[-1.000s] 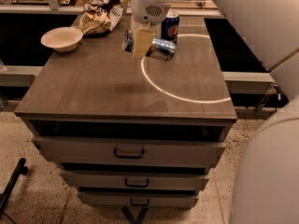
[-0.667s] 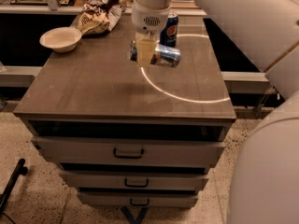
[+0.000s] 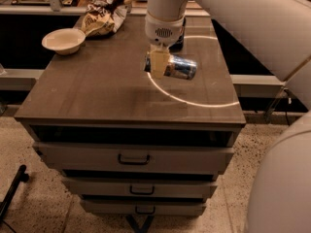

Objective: Knock redbull can over

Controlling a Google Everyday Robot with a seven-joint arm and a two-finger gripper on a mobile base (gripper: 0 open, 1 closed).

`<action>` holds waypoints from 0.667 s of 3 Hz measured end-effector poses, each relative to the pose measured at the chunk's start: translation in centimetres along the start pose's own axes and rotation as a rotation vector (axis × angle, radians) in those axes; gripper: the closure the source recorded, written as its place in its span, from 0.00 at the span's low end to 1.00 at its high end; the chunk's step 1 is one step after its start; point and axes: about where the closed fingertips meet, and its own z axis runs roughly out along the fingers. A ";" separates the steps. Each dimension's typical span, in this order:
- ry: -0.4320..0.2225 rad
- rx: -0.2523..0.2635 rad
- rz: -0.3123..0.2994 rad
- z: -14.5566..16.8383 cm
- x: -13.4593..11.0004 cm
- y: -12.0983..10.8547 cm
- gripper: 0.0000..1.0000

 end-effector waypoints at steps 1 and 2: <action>0.008 -0.022 0.010 1.3 0.4 -0.2 1.00; 0.005 -0.050 0.004 3.1 0.6 -0.4 1.00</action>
Offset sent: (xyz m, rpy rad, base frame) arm 0.0071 -0.0075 -0.0511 -0.0141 0.1075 0.0161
